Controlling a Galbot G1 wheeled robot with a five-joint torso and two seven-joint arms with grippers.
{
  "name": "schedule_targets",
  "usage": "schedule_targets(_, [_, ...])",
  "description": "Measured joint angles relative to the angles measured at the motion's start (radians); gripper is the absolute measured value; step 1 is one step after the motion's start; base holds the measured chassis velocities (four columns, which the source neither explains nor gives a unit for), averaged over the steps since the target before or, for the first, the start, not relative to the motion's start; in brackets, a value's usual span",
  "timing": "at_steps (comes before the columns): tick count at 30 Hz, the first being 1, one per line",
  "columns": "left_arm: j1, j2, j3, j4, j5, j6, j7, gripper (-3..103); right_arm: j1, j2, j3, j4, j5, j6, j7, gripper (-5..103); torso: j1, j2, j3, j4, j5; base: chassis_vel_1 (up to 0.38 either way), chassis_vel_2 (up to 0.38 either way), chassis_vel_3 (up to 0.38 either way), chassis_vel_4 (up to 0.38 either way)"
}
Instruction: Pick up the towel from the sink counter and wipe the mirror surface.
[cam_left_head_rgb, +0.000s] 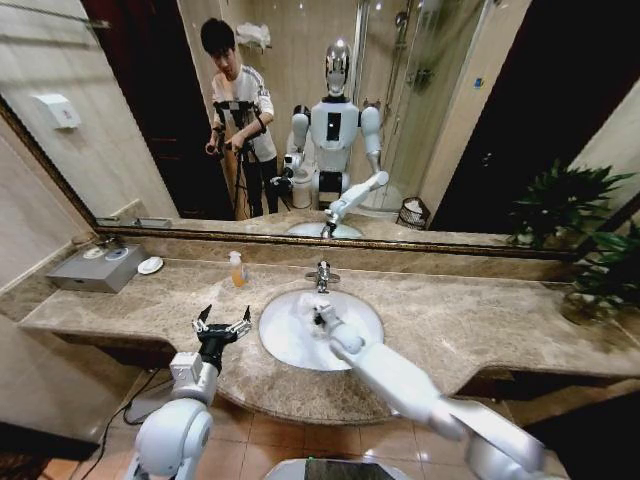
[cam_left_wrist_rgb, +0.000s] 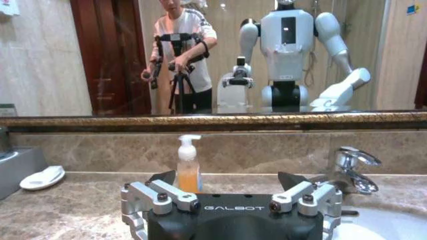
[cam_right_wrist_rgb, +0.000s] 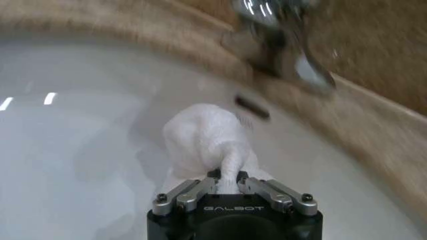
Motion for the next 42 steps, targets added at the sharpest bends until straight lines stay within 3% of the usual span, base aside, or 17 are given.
schedule_targets(1, [0.000, 0.000, 0.000, 0.000, 0.000, 0.000, 0.000, 100, 0.000, 0.000, 0.000, 0.000, 0.000, 0.000, 0.000, 8, 0.000, 0.000, 0.000, 0.0000, 0.0000, 0.000, 0.000, 0.000, 0.000])
schedule_targets(4, [0.000, 0.000, 0.000, 0.000, 0.000, 0.000, 0.000, 100, -0.057, -0.100, -0.023, 0.124, 0.069, -0.037, 0.017, 8, 0.000, 0.000, 0.000, 0.0011, 0.0002, 0.000, 0.000, 0.000, 0.000])
schedule_targets(7, [0.000, 0.000, 0.000, 0.000, 0.000, 0.000, 0.000, 100, -0.103, -0.163, -0.026, 0.191, 0.078, -0.045, 0.024, 8, 0.000, 0.000, 0.000, 0.0011, 0.0003, 0.000, 0.000, 0.000, 0.000])
schedule_targets(10, [0.000, 0.000, 0.000, 0.000, 0.000, 0.000, 0.000, 100, -0.116, -0.190, -0.023, 0.216, 0.078, -0.055, 0.030, 8, 0.000, 0.000, 0.000, 0.0010, 0.0003, 0.000, 0.000, 0.000, 0.000])
schedule_targets(13, [0.000, 0.000, 0.000, 0.000, 0.000, 0.000, 0.000, 100, -0.114, -0.184, 0.004, 0.188, 0.074, -0.047, 0.036, 8, 0.000, 0.000, 0.000, 0.0010, 0.0001, 0.000, 0.000, 0.000, 0.000])
schedule_targets(23, [0.000, 0.000, 0.000, 0.000, 0.000, 0.000, 0.000, 100, -0.035, -0.062, 0.135, -0.025, 0.032, 0.002, 0.023, 8, 0.000, 0.000, 0.000, 0.0014, 0.0004, 0.000, 0.000, 0.000, 0.000])
schedule_targets(26, [0.000, 0.000, 0.000, 0.000, 0.000, 0.000, 0.000, 100, -0.040, -0.067, 0.147, -0.017, 0.033, -0.004, 0.020, 8, 0.000, 0.000, 0.000, 0.0019, 0.0006, 0.000, 0.000, 0.000, 0.000])
schedule_targets(33, [0.000, 0.000, 0.000, 0.000, 0.000, 0.000, 0.000, 100, -0.172, -0.161, 0.143, 0.129, 0.027, -0.014, 0.053, 8, 0.000, 0.000, 0.000, 0.0003, 0.0000, 0.000, 0.000, 0.000, 0.000])
schedule_targets(39, [0.000, 0.000, 0.000, 0.000, 0.000, 0.000, 0.000, 100, -0.231, -0.181, 0.123, 0.215, 0.026, -0.024, 0.067, 8, 0.000, 0.000, 0.000, 0.0015, 0.0000, 0.000, 0.000, 0.000, 0.000])
schedule_targets(42, [0.000, 0.000, 0.000, 0.000, 0.000, 0.000, 0.000, 100, -0.228, -0.170, 0.099, 0.236, 0.028, -0.034, 0.074, 8, 0.000, 0.000, 0.000, 0.0007, -0.0004, 0.000, 0.000, 0.000, 0.000])
